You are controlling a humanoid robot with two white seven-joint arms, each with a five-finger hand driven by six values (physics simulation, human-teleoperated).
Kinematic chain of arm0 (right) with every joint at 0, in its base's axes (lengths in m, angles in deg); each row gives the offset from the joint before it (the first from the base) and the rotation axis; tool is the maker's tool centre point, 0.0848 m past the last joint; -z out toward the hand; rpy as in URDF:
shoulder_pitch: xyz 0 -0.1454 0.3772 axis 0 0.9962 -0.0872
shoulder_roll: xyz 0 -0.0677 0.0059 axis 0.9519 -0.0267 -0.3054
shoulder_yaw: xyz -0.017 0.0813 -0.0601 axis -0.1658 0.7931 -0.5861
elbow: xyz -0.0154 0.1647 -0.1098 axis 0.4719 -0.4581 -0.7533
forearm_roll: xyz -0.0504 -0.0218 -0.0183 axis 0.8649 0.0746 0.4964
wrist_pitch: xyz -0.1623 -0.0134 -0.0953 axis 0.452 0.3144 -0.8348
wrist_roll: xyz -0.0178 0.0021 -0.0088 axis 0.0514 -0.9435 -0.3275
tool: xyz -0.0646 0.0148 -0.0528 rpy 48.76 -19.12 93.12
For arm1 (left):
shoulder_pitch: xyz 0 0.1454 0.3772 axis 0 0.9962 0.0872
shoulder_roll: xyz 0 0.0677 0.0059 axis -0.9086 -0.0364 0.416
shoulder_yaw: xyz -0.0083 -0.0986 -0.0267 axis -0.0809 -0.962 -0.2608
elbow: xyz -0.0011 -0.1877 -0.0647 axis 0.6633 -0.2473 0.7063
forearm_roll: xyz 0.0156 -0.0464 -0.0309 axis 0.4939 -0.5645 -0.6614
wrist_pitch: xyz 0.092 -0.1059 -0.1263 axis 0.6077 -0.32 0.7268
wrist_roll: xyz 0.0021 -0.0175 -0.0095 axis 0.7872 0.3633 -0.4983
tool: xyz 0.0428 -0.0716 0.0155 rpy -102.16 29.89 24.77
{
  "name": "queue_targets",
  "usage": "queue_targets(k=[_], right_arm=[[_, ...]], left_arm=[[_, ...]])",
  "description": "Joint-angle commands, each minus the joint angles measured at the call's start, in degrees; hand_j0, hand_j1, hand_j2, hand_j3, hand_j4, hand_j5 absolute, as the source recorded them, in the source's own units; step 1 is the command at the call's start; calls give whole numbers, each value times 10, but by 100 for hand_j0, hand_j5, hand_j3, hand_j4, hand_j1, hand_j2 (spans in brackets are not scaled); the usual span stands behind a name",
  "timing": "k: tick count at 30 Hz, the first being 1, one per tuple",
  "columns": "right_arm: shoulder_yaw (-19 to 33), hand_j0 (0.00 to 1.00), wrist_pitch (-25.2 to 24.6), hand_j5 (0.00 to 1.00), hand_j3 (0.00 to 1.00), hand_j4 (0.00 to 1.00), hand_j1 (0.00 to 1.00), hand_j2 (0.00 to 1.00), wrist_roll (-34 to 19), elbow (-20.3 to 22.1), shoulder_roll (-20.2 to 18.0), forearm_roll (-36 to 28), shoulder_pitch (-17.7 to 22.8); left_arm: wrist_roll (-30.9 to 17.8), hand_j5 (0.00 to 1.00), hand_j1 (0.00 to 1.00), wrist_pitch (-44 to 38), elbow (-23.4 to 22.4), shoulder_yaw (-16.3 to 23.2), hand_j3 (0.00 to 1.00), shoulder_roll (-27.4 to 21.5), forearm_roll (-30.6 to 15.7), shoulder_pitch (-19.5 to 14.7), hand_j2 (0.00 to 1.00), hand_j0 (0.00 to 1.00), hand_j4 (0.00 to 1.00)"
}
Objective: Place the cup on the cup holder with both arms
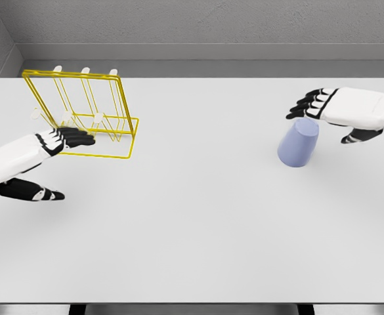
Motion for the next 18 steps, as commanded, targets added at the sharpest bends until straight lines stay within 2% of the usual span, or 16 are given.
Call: queue_targets(k=[1, 3, 6, 7, 10, 13, 15, 18], right_arm=[[1, 100, -1, 100, 100, 100, 100, 100, -30, -29, 23, 0, -2], [-1, 100, -1, 100, 100, 100, 100, 100, -35, -67, 48, 2, -12], [-3, 100, -1, 100, 100, 100, 100, 100, -38, -74, 65, 10, -14], [-5, 100, -1, 100, 100, 100, 100, 100, -38, -75, 70, 15, -17], [-13, 100, -1, 100, 100, 100, 100, 100, -39, -75, 76, 16, -17], [-23, 100, -1, 100, 100, 100, 100, 100, -39, -77, 81, 23, -17], [-27, 100, -1, 100, 100, 100, 100, 100, -40, -110, 103, 35, -17], [-27, 100, -1, 100, 100, 100, 100, 100, -46, -115, 113, 44, -18]], left_arm=[[2, 100, 100, 0, 1, 47, 100, 8, -65, 0, 100, 100, 100], [3, 100, 100, 0, 1, 80, 100, 8, -105, -2, 100, 100, 100], [8, 100, 100, 0, 1, 142, 100, 12, -159, -3, 100, 100, 100], [9, 100, 100, 0, 1, 150, 100, 13, -181, -3, 100, 100, 100], [9, 100, 100, 0, 1, 185, 100, 21, -185, -3, 100, 100, 100], [9, 100, 100, 0, 1, 187, 100, 51, -186, -3, 100, 100, 100], [10, 100, 100, 0, 1, 187, 100, 65, -191, -3, 100, 100, 100], [10, 100, 100, 0, 1, 187, 100, 89, -216, -22, 100, 100, 100]])
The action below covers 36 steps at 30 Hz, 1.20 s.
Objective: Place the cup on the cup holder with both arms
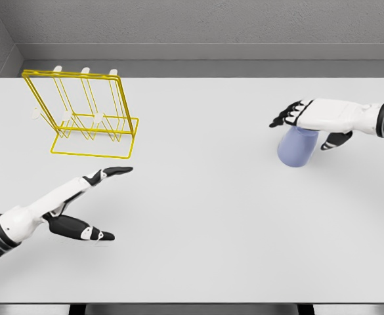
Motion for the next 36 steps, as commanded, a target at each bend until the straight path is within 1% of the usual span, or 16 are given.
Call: queue_targets(k=[1, 3, 5, 6, 8, 10, 12, 14, 19, 23, 25, 26, 28, 30, 32, 36], right_arm=[[-2, 100, -1, 100, 100, 100, 100, 100, -3, -10, 9, 3, 0], [-1, 100, -1, 100, 100, 100, 100, 100, -4, -22, 13, 4, 0], [-2, 100, -1, 100, 100, 100, 100, 100, -5, -38, 22, 5, -6], [-2, 100, -1, 100, 100, 100, 100, 100, -5, -45, 29, 10, -6], [-2, 100, -1, 100, 100, 100, 100, 100, -5, -48, 32, 17, -6], [-2, 100, -1, 100, 100, 100, 100, 100, -5, -45, 32, 17, -6], [-2, 99, -1, 99, 99, 99, 99, 99, -16, -45, 33, 17, -6], [-1, 93, -1, 93, 93, 93, 93, 93, -16, -45, 33, 17, -6], [-1, 80, -1, 80, 80, 80, 80, 80, -18, -45, 33, 18, -6], [-1, 76, -1, 76, 76, 76, 76, 76, -18, -45, 33, 19, -6], [-1, 71, -1, 71, 71, 71, 71, 71, -18, -46, 33, 19, -6], [-1, 70, -1, 70, 70, 70, 70, 70, -18, -46, 32, 19, -6], [0, 66, -1, 66, 66, 66, 66, 66, -18, -47, 32, 20, -6], [2, 63, -1, 63, 63, 63, 63, 63, -18, -46, 33, 19, -6], [4, 56, -1, 56, 56, 56, 56, 56, -18, -44, 32, 18, -7], [5, 53, -1, 53, 53, 53, 53, 53, -18, -41, 32, 16, -15]], left_arm=[[0, 100, 100, 0, 0, 2, 100, 22, -30, -2, 100, 100, 100], [0, 100, 100, 0, 0, 2, 100, 26, -67, -15, 100, 100, 100], [0, 100, 100, 0, 0, 3, 100, 27, -74, -16, 100, 100, 100], [0, 100, 100, 0, 0, 9, 100, 27, -88, -22, 100, 100, 100], [0, 100, 100, 0, -1, 27, 100, 38, -119, -54, 100, 100, 100], [-1, 100, 100, 0, -1, 28, 100, 58, -122, -60, 100, 100, 100], [-1, 100, 100, 0, -1, 30, 100, 60, -122, -62, 100, 100, 100], [-1, 100, 100, 0, -1, 30, 100, 60, -120, -69, 100, 100, 100], [-8, 100, 100, 0, -1, 30, 100, 56, -117, -65, 100, 100, 100], [-8, 100, 100, 0, -1, 30, 100, 44, -120, -68, 100, 100, 100], [-8, 100, 100, -2, -1, 30, 100, 38, -120, -69, 100, 100, 100], [-8, 100, 100, -15, -1, 30, 100, 36, -123, -69, 100, 100, 100], [-8, 100, 100, -68, -1, 30, 100, 35, -161, -70, 100, 100, 100], [-8, 100, 100, -87, -1, 31, 100, 26, -163, -73, 100, 100, 100], [-9, 100, 100, -119, -1, 31, 100, 17, -162, -76, 100, 100, 100], [-21, 100, 100, -120, -1, 38, 100, 13, -163, -77, 100, 100, 100]])
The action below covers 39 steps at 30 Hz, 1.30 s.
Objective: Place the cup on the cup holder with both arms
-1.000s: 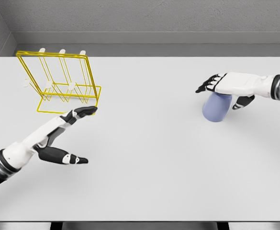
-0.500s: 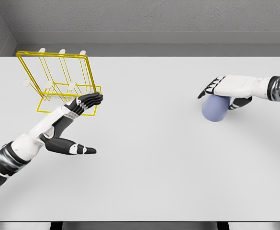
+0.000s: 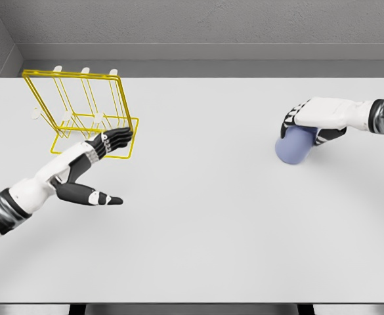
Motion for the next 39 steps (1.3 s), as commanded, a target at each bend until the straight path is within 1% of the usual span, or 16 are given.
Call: queue_targets(k=[1, 3, 5, 6, 10, 11, 12, 14, 20, 23, 25, 26, 28, 31, 33, 39], right_arm=[[1, 53, -1, 53, 53, 53, 53, 53, 0, 2, -1, -6, -3], [2, 52, -1, 52, 52, 52, 52, 52, -2, 4, -2, -8, -11], [2, 52, -1, 52, 52, 52, 52, 52, -2, 28, -6, -8, -13], [2, 50, -1, 50, 50, 50, 50, 50, -3, 39, -8, -9, -14], [3, 50, -1, 50, 50, 50, 50, 50, -3, 45, -8, -10, -19], [16, 50, -1, 50, 50, 50, 50, 50, -3, 56, -11, -9, -19], [21, 50, -1, 50, 50, 50, 50, 50, -3, 77, -18, -10, -18], [21, 50, -1, 50, 50, 50, 50, 50, -3, 101, -22, -10, -18], [21, 49, -1, 49, 49, 49, 49, 49, -4, 199, -36, -4, -18], [21, 49, -1, 49, 49, 49, 49, 49, -4, 233, -38, -4, -17], [21, 49, -1, 49, 49, 49, 49, 49, -8, 258, -39, -6, -17], [21, 48, -1, 48, 48, 48, 48, 48, -24, 266, -38, -8, -16], [21, 47, -1, 47, 47, 47, 47, 47, -26, 283, -37, -9, -15], [19, 47, -1, 47, 47, 47, 47, 47, -26, 289, -28, -8, -14], [17, 47, -1, 47, 47, 47, 47, 47, -27, 290, -9, -3, -15], [13, 47, -1, 47, 47, 47, 47, 47, -28, 290, 37, 21, -18]], left_arm=[[-6, 100, 100, -9, 0, 11, 100, -3, -5, 0, 100, 100, 100], [-17, 100, 100, -11, 0, 18, 100, -4, -27, -1, 100, 100, 100], [-23, 100, 100, -27, 0, 25, 100, -4, -44, -3, 100, 100, 100], [-27, 100, 100, -37, 0, 27, 100, 0, -53, -4, 100, 100, 100], [-35, 100, 100, -41, -1, 25, 100, 14, -76, -4, 100, 100, 100], [-43, 100, 100, -44, -1, 25, 100, 15, -94, -4, 100, 100, 100], [-43, 100, 100, -81, -1, 24, 100, 16, -106, -5, 100, 100, 100], [-43, 100, 100, -96, -1, 22, 100, 21, -126, -11, 100, 100, 100], [-43, 100, 100, -99, -4, 15, 100, 14, -117, -11, 100, 100, 100], [-42, 100, 100, -99, -11, 3, 100, 11, -119, -6, 100, 100, 100], [-42, 100, 100, -99, -18, 2, 100, 1, -118, -5, 100, 100, 100], [-42, 100, 100, -99, -21, 2, 100, -3, -119, -5, 100, 100, 100], [-42, 100, 100, -99, -30, 2, 100, -3, -119, -4, 100, 100, 100], [-42, 100, 100, -99, -31, 2, 100, -3, -118, -4, 100, 100, 100], [-42, 100, 100, -99, -43, 4, 100, -2, -118, -4, 100, 100, 100], [-42, 100, 100, -98, -54, 6, 100, -1, -117, -3, 100, 100, 100]])
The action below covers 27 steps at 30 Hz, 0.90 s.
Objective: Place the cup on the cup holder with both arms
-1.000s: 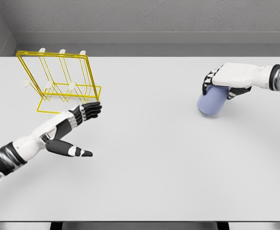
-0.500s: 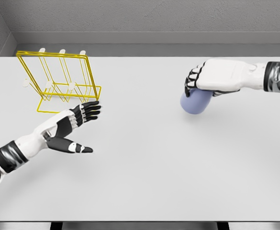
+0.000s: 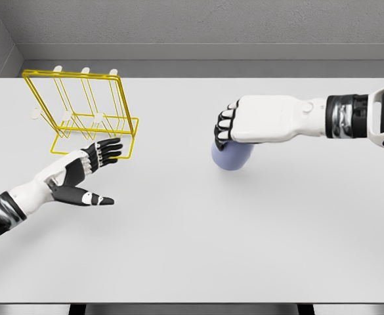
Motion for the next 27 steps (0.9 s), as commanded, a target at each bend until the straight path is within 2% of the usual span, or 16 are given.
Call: queue_targets(k=[1, 2, 7, 16, 20, 27], right_arm=[[-2, 47, -2, 47, 47, 47, 47, 47, -8, 0, 26, 5, 0], [-3, 46, -2, 46, 46, 46, 46, 46, -8, 1, 43, 6, 0], [-35, 46, -2, 46, 46, 46, 46, 46, -8, 3, 69, 13, 0], [-59, 45, -2, 45, 45, 45, 45, 45, -8, 2, 85, 37, 5], [-84, 46, -2, 46, 46, 46, 46, 46, -8, 1, 104, 50, 5], [-100, 46, -2, 46, 46, 46, 46, 46, -8, -31, 117, 68, 5]], left_arm=[[0, 100, 100, 0, -4, 0, 100, 0, -1, 0, 100, 100, 100], [0, 100, 100, 0, -4, 0, 100, 0, -1, 0, 100, 100, 100], [0, 100, 100, 0, -4, 1, 100, 1, -1, 1, 100, 100, 100], [0, 100, 100, 1, -4, 0, 100, 2, -1, 1, 100, 100, 100], [0, 100, 100, 1, -4, 0, 100, 2, -1, 2, 100, 100, 100], [0, 100, 100, 2, -4, -1, 100, 2, -1, 2, 100, 100, 100]])
